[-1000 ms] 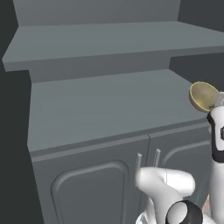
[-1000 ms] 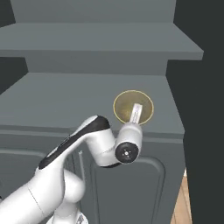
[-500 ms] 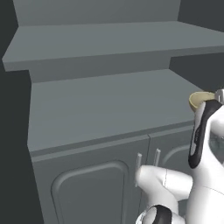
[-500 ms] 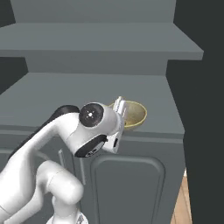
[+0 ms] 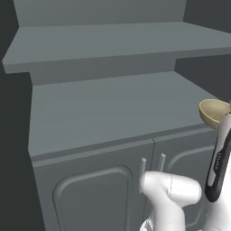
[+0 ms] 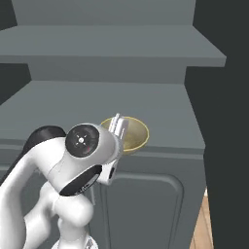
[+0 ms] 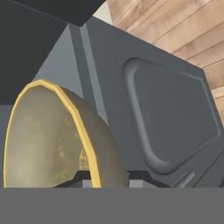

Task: Take the smaller bowl and place it next to the appetizer plate on the dining counter , and place the larger bowl next to the plate with cooked food.

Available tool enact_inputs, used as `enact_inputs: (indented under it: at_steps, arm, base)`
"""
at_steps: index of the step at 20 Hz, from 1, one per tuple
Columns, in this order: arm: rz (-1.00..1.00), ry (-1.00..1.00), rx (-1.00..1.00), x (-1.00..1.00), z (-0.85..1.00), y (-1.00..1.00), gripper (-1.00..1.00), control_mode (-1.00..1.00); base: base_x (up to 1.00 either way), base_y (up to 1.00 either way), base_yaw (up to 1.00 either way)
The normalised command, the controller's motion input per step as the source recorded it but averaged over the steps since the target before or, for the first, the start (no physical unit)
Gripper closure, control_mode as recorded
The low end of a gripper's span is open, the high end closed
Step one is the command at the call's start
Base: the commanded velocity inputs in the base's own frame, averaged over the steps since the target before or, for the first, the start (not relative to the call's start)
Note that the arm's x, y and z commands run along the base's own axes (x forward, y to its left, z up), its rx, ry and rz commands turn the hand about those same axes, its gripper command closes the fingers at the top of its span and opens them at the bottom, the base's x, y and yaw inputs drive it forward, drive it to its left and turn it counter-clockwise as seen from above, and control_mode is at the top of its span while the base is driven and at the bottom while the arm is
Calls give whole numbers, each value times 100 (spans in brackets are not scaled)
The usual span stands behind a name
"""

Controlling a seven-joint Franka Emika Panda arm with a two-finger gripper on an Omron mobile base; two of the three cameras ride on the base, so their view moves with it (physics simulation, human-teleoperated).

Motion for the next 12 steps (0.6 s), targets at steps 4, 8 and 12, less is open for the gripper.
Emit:
enact_inputs:
  at_steps: [4, 8, 12]
  arm:
    - [2, -2, 0, -62, 14, 20, 100, -100]
    - [0, 0, -1, -87, 2, 24, 100, -100]
    - [0, 0, 0, 0, 0, 0, 100, 100]
  base:
    - [0, 0, 0]
    - [0, 0, 0]
    - [-100, 1, 0]
